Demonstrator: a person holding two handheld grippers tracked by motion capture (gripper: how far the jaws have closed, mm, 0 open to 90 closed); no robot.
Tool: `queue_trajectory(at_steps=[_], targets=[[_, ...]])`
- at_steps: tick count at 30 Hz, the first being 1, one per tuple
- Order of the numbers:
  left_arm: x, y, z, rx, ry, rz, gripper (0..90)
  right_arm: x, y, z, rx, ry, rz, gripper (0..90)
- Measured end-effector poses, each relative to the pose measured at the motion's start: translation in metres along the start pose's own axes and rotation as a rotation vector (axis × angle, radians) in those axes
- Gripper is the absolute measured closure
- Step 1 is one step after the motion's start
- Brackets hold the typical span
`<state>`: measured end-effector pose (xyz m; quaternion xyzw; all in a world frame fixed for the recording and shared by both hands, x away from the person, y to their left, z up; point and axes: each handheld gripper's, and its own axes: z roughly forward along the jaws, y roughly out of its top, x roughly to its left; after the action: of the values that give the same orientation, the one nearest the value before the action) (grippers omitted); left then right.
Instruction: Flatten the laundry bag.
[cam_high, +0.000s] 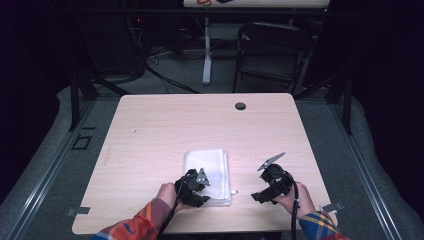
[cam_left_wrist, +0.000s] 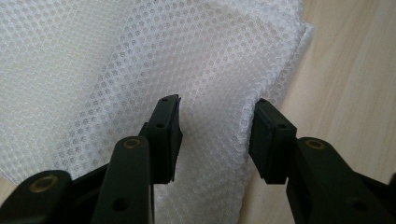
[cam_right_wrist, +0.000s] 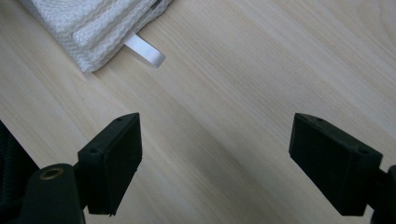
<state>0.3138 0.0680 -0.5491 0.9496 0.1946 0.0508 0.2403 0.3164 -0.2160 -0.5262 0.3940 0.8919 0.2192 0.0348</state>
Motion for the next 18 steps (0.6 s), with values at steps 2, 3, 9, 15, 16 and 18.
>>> queue_trajectory(at_steps=[2,3,9,15,16,18], targets=[[0.0000,0.0000,0.0000,0.003,0.000,0.001,61.8,0.0002,0.0004,-0.0005,0.012,-0.018,-0.010,17.2],[0.0000,0.0000,0.0001,0.004,0.000,0.002,63.8,0.0005,0.0005,-0.0004,0.011,-0.016,-0.011,17.4],[0.0012,-0.0007,-0.0001,0.005,0.005,0.000,68.8,0.0022,0.0014,0.0003,0.015,-0.011,-0.017,17.7],[0.0031,-0.0017,-0.0014,-0.006,0.002,-0.005,78.1,0.0053,0.0025,0.0017,0.004,-0.012,-0.028,19.3],[0.0029,-0.0017,-0.0014,-0.006,0.004,-0.003,78.5,0.0061,0.0029,0.0016,0.006,-0.012,-0.029,20.1],[0.0022,-0.0013,-0.0015,-0.005,0.010,0.007,79.7,0.0077,0.0036,0.0019,0.006,-0.018,-0.038,22.1]])
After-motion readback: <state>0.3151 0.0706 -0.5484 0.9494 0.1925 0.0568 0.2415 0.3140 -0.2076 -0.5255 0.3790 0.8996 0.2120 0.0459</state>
